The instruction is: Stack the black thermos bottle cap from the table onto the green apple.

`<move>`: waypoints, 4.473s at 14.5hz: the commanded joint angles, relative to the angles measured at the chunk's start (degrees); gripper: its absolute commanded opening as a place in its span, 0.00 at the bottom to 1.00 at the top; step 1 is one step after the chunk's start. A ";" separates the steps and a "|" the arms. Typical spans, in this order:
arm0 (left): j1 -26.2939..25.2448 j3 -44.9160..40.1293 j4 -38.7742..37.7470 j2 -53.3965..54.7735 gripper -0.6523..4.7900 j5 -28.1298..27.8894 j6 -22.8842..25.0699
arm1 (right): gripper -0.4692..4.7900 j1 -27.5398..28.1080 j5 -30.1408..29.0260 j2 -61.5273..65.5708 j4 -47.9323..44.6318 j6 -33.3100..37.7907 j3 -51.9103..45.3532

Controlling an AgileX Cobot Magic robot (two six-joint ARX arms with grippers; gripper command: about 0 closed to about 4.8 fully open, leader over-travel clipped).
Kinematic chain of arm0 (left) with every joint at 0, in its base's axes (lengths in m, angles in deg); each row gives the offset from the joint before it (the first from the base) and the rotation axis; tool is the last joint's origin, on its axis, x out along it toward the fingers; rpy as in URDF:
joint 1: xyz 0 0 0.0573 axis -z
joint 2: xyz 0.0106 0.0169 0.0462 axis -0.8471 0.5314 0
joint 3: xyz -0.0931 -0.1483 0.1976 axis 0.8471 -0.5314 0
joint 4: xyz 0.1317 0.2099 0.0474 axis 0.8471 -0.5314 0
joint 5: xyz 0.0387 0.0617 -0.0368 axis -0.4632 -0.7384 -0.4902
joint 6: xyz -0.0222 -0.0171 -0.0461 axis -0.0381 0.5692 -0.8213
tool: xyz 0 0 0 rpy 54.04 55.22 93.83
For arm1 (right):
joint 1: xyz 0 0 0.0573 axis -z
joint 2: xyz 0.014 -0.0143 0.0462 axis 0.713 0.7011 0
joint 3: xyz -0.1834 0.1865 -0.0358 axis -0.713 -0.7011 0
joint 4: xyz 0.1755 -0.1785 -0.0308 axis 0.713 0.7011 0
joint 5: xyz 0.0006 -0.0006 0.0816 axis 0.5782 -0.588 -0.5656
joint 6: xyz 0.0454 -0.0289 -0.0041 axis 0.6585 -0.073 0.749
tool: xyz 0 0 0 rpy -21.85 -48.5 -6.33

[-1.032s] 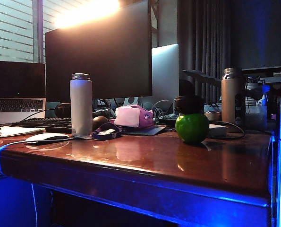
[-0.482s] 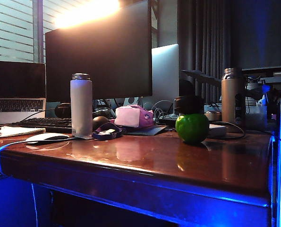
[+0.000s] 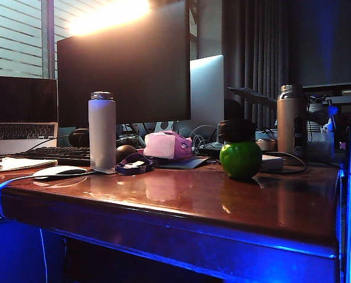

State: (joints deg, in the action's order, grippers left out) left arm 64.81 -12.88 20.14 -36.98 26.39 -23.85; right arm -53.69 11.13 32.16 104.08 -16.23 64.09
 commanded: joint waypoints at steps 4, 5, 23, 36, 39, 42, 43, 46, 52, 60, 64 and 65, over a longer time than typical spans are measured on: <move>0.07 -4.74 8.66 -2.19 0.11 -6.95 -0.33 | 0.08 0.00 -0.46 -1.62 -11.80 -1.38 -5.38; 0.07 -6.82 10.27 -2.19 0.11 -7.04 -0.55 | 0.08 0.00 -0.46 -1.55 -11.91 -1.38 -6.32; 0.07 -31.08 23.74 -2.27 0.11 -7.04 -0.68 | 0.08 0.02 -0.04 -2.56 -29.00 8.02 -33.35; 0.07 -31.12 23.96 -2.27 0.11 -7.02 -0.07 | 0.08 0.00 -0.02 -3.13 -26.69 7.98 -35.15; 0.07 -31.12 23.96 -2.27 0.11 -7.02 -0.07 | 0.08 0.00 -0.02 -3.13 -26.69 8.00 -35.15; 0.04 -31.15 23.93 -2.43 0.11 -7.02 -0.07 | 0.08 -0.07 0.02 -4.52 -25.99 7.98 -35.15; 0.00 -31.15 23.82 -3.45 0.11 -7.02 -0.07 | 0.08 -0.02 -0.22 -6.49 -25.68 8.00 -35.15; -1.27 -31.15 24.85 -11.39 0.11 -6.99 -0.09 | 0.08 2.73 -0.24 -18.29 -24.59 8.00 -35.15; -5.05 -31.91 26.18 -11.43 0.11 -6.82 -0.09 | 0.08 11.32 -0.02 -24.24 -24.44 7.98 -35.15; -1.86 -32.30 27.17 -11.43 0.11 -6.82 -0.09 | 0.08 13.33 -0.20 -24.24 -24.50 7.98 -35.15; -0.59 -32.30 27.19 -11.43 0.11 -6.67 -0.07 | 0.08 14.32 -0.04 -24.24 -24.50 7.98 -35.15; -0.59 -32.30 27.19 -11.43 0.11 -6.64 -0.09 | 0.08 14.32 -0.04 -24.24 -24.50 7.98 -35.15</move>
State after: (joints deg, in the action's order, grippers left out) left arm 64.31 -44.68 47.70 -48.24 19.50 -24.18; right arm -39.44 11.08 7.99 80.28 -8.45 29.16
